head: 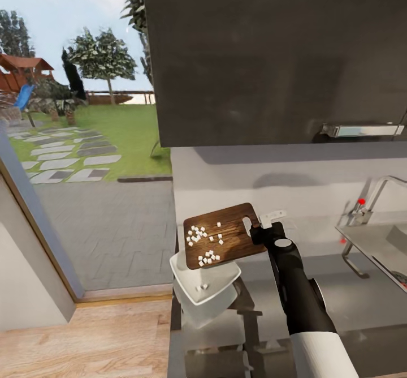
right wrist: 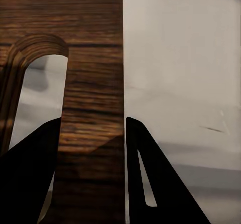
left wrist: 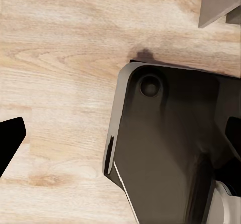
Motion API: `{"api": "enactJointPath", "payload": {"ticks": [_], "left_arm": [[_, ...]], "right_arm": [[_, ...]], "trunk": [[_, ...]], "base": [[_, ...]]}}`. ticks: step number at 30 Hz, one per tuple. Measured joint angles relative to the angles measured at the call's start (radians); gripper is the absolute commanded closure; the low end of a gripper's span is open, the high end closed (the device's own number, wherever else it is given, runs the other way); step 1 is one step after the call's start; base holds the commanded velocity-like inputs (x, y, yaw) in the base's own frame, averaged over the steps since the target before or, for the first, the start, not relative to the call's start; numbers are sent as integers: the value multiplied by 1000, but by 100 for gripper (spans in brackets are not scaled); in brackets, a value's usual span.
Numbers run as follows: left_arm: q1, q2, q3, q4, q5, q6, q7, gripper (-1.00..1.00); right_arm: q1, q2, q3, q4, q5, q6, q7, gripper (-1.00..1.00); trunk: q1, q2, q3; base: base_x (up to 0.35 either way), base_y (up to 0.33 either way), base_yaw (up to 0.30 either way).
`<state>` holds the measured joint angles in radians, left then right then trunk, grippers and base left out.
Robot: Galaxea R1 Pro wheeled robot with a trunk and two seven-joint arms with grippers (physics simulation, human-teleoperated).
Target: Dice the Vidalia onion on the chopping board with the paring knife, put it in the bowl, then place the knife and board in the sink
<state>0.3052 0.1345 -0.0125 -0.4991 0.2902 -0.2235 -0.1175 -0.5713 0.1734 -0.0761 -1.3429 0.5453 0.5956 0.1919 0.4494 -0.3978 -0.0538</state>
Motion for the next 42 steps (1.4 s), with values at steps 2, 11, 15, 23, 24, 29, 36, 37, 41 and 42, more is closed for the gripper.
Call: {"api": "enactJointPath", "payload": {"ticks": [2,11,15,23,24,29,36,37,41,42], "left_arm": [[0,0,0,0,0,0,0,-100],[0,0,1,0,0,0,0,-100],[0,0,0,0,0,0,0,-100],[0,0,0,0,0,0,0,-100],[0,0,0,0,0,0,0,-100],[0,0,0,0,0,0,0,-100],[0,0,0,0,0,0,0,-100],[0,0,0,0,0,0,0,-100],[0,0,0,0,0,0,0,-100],[0,0,0,0,0,0,0,-100]], "right_arm": [[0,0,0,0,0,-1,1,100],[0,0,-1,1,0,-40,0,100],[0,0,-1,1,0,-41,0,100],[0,0,-4,1,0,-42,1,100],[0,0,-4,1,0,-42,1,100],[0,0,-4,1,0,-42,1,100],[0,0,-3,1,0,-42,0,100],[0,0,-3,1,-1,-42,0,100],[0,0,-3,1,0,-42,0,100],[0,0,-3,1,0,-42,0,100]], "trunk": [[0,0,0],[0,0,0],[0,0,0],[0,0,0],[0,0,0],[0,0,0],[0,0,0],[0,0,0],[0,0,0],[0,0,0]], "base": [[-20,0,0],[-3,0,0],[0,0,0],[0,0,0],[0,0,0],[0,0,0],[0,-82,0],[0,-180,0],[0,-78,0],[0,-28,0]]}}
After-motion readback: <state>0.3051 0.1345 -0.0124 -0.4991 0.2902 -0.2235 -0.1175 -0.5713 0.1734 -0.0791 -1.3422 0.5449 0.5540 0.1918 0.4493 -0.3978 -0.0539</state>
